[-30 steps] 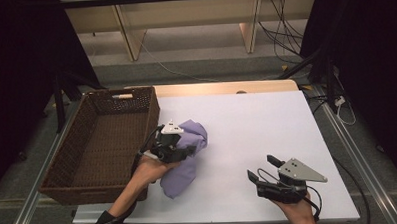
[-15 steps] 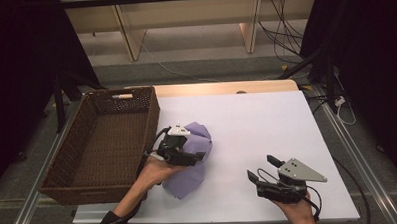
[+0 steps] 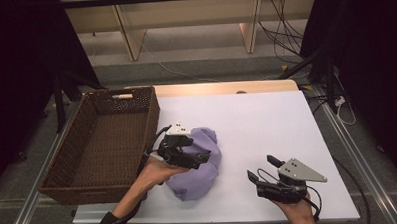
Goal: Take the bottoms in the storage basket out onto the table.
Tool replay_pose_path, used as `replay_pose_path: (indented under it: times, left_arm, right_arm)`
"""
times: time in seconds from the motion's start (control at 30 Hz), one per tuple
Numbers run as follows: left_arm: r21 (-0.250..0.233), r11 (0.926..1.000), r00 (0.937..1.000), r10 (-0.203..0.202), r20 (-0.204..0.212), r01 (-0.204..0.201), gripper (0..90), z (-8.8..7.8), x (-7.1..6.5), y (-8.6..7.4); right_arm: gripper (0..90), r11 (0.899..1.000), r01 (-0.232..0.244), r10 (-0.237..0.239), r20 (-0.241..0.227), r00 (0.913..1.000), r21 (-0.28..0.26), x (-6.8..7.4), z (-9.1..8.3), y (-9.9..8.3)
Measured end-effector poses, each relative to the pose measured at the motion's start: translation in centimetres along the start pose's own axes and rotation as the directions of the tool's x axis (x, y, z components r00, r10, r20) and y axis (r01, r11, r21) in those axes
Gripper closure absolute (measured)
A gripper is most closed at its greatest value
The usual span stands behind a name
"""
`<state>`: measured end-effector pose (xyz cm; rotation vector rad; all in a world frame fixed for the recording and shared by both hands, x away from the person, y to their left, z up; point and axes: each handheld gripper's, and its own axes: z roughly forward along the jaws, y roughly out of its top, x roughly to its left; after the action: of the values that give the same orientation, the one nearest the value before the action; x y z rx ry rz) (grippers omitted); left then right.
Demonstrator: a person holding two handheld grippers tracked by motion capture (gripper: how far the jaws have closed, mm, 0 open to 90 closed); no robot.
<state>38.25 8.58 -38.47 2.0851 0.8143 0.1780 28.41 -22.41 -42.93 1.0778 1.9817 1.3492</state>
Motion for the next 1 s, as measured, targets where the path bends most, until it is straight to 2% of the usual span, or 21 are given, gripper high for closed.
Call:
replay_pose_path:
  times: [0.17,0.6,0.8,1.0]
  left_arm:
    - [-0.044,0.9990,1.0000,-0.006,-0.003,0.006,15.9,-0.3,0.1,-0.1]
    - [-0.116,0.9930,0.9998,-0.021,0.003,0.021,15.2,-1.1,0.0,-0.4]
    - [-0.162,0.9865,0.9997,-0.023,0.000,0.023,15.0,-1.6,0.0,-0.8]
    - [-0.219,0.9753,0.9995,-0.032,-0.005,0.030,14.3,-2.3,0.3,-1.4]
  right_arm:
    - [21.8,1.000,-0.003,0.003,-0.001,1.0000,0.001,0.0,0.0,0.0]
    - [21.7,1.000,-0.005,0.005,-0.001,1.0000,0.003,-0.1,-0.1,0.0]
    - [21.7,1.000,-0.005,0.005,-0.004,1.0000,0.001,0.0,-0.1,0.0]
    - [21.6,1.000,-0.005,0.005,-0.004,1.0000,0.000,0.0,-0.2,0.1]
